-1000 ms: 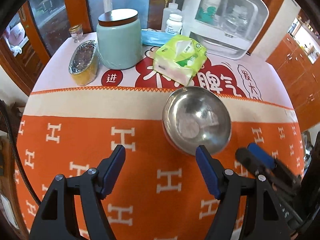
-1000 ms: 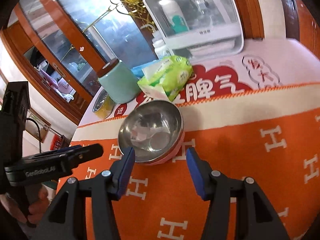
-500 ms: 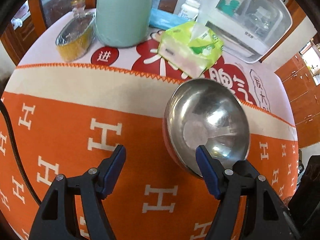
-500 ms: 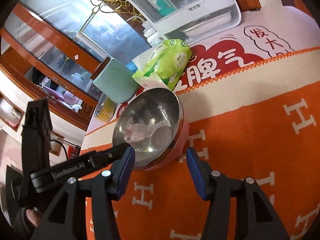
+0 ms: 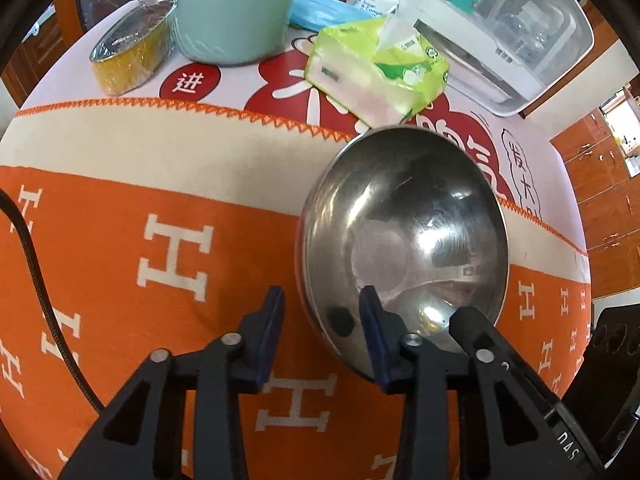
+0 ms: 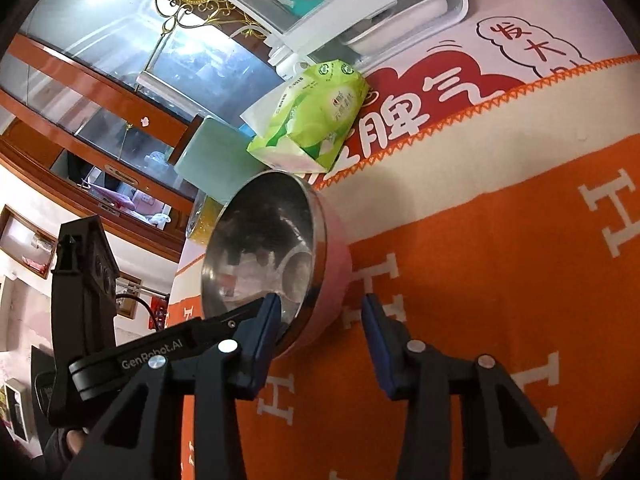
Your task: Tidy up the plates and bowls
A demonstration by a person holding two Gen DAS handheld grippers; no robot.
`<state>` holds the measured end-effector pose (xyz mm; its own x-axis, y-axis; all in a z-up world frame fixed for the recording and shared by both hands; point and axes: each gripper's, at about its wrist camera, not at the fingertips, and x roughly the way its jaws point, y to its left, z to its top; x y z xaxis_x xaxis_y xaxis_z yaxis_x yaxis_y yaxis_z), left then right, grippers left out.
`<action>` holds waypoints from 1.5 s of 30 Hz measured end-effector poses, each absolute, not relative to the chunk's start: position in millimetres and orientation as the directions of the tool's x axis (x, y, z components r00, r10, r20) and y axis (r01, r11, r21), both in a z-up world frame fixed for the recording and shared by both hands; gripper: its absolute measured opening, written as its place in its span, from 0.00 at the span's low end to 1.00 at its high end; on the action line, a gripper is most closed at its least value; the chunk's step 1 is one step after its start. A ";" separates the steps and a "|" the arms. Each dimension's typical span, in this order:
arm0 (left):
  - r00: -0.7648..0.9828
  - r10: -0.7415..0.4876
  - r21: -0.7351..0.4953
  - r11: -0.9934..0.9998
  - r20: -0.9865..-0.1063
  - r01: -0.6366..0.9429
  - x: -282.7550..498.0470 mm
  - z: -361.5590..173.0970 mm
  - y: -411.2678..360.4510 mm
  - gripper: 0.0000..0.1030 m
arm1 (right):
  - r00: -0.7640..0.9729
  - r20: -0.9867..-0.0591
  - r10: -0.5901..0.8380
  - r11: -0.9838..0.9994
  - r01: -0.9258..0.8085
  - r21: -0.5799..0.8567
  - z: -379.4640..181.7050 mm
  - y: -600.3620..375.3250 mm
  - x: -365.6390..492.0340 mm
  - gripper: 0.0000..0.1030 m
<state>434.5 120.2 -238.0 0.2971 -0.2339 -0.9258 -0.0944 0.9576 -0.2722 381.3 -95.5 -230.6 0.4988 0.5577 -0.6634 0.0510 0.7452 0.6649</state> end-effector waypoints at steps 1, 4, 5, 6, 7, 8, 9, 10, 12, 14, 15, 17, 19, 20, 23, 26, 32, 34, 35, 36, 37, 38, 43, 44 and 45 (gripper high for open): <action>0.294 -0.236 -0.274 0.957 -0.926 -0.093 433.7 -238.5 118.6 0.28 | 0.491 -0.662 0.566 0.740 0.051 0.670 -231.9 -95.4 382.3 0.36; 0.288 -0.240 -0.275 0.958 -0.927 -0.085 431.2 -239.6 113.5 0.25 | 0.484 -0.663 0.571 0.737 0.052 0.674 -233.4 -96.0 382.5 0.29; 0.288 -0.237 -0.272 0.959 -0.928 -0.085 431.0 -239.7 112.0 0.25 | 0.482 -0.664 0.572 0.736 0.055 0.674 -234.0 -96.4 382.7 0.28; 0.288 -0.233 -0.267 0.960 -0.929 -0.084 430.3 -239.4 109.8 0.25 | 0.478 -0.664 0.574 0.734 0.058 0.677 -234.7 -97.1 382.9 0.27; 0.290 -0.230 -0.263 0.961 -0.929 -0.080 429.9 -238.9 108.6 0.24 | 0.476 -0.664 0.577 0.732 0.061 0.679 -235.1 -98.0 382.8 0.24; 0.292 -0.226 -0.257 0.964 -0.929 -0.072 429.3 -238.1 106.5 0.24 | 0.474 -0.664 0.578 0.730 0.062 0.680 -235.2 -98.7 383.1 0.23; 0.291 -0.223 -0.253 0.965 -0.930 -0.068 429.7 -237.3 105.0 0.24 | 0.470 -0.667 0.578 0.731 0.065 0.679 -235.6 -99.6 383.4 0.21; 0.288 -0.218 -0.245 0.967 -0.932 -0.063 430.6 -237.1 101.9 0.24 | 0.468 -0.668 0.578 0.731 0.067 0.679 -235.8 -100.1 383.0 0.21; 0.284 -0.211 -0.238 0.969 -0.935 -0.063 431.7 -235.9 99.3 0.24 | 0.462 -0.668 0.583 0.727 0.071 0.683 -236.7 -101.8 383.0 0.20; 0.277 -0.207 -0.233 0.970 -0.938 -0.065 431.1 -235.4 97.3 0.24 | 0.458 -0.670 0.584 0.726 0.075 0.684 -237.2 -103.0 382.6 0.19; 0.275 -0.207 -0.233 0.970 -0.939 -0.065 432.0 -235.8 97.1 0.24 | 0.456 -0.672 0.583 0.727 0.077 0.683 -237.2 -103.8 382.0 0.18; 0.269 -0.209 -0.232 0.971 -0.940 -0.057 433.0 -235.3 93.1 0.24 | 0.454 -0.679 0.577 0.732 0.080 0.676 -236.8 -105.5 381.0 0.17; 0.267 -0.211 -0.230 0.972 -0.941 -0.044 428.5 -234.1 91.8 0.23 | 0.449 -0.687 0.571 0.737 0.089 0.670 -236.5 -107.5 380.0 0.16; 0.265 -0.212 -0.230 0.973 -0.941 -0.038 426.6 -233.1 90.7 0.23 | 0.447 -0.689 0.571 0.734 0.096 0.672 -236.3 -108.9 379.4 0.16; 0.259 -0.217 -0.233 0.972 -0.941 -0.034 420.5 -230.0 88.8 0.23 | 0.442 -0.686 0.577 0.717 0.128 0.686 -234.7 -114.1 375.7 0.15; 0.262 -0.219 -0.234 0.972 -0.940 -0.027 414.2 -223.8 87.1 0.23 | 0.446 -0.688 0.572 0.719 0.130 0.683 -227.7 -115.6 370.4 0.14; 0.291 -0.228 -0.239 0.971 -0.929 -0.005 394.6 -200.7 86.6 0.23 | 0.461 -0.683 0.566 0.728 0.108 0.677 -205.6 -117.7 356.5 0.14; 0.300 -0.231 -0.241 0.971 -0.926 0.003 387.6 -193.1 86.5 0.23 | 0.467 -0.681 0.564 0.733 0.097 0.673 -197.6 -117.9 349.9 0.14; 0.304 -0.232 -0.241 0.970 -0.924 0.007 383.6 -189.3 86.8 0.23 | 0.469 -0.680 0.563 0.735 0.091 0.672 -194.2 -117.9 346.8 0.14; 0.308 -0.233 -0.241 0.970 -0.923 0.010 380.4 -186.4 86.7 0.23 | 0.471 -0.679 0.563 0.736 0.088 0.671 -191.3 -117.6 344.1 0.14; 0.312 -0.233 -0.241 0.971 -0.921 0.014 375.6 -182.3 86.9 0.23 | 0.472 -0.679 0.563 0.739 0.082 0.669 -187.2 -116.9 340.0 0.14; 0.315 -0.234 -0.241 0.970 -0.920 0.017 371.8 -179.3 87.6 0.23 | 0.473 -0.679 0.562 0.741 0.078 0.667 -184.2 -116.5 336.8 0.14; 0.329 -0.242 -0.250 0.968 -0.913 0.020 345.2 -164.5 93.2 0.23 | 0.469 -0.682 0.561 0.755 0.047 0.654 -168.6 -112.5 317.4 0.14; 0.329 -0.243 -0.251 0.968 -0.912 0.019 342.7 -162.6 93.2 0.23 | 0.468 -0.682 0.562 0.757 0.042 0.652 -166.6 -111.7 314.0 0.14; 0.330 -0.244 -0.252 0.968 -0.912 0.020 338.5 -160.3 94.0 0.23 | 0.465 -0.684 0.562 0.760 0.036 0.649 -163.6 -110.3 308.8 0.14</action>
<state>338.5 94.0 -160.3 0.3296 -0.2440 -0.9120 0.0195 0.9676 -0.2518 308.8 -110.3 -163.6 0.4648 0.5619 -0.6843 0.0365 0.7600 0.6489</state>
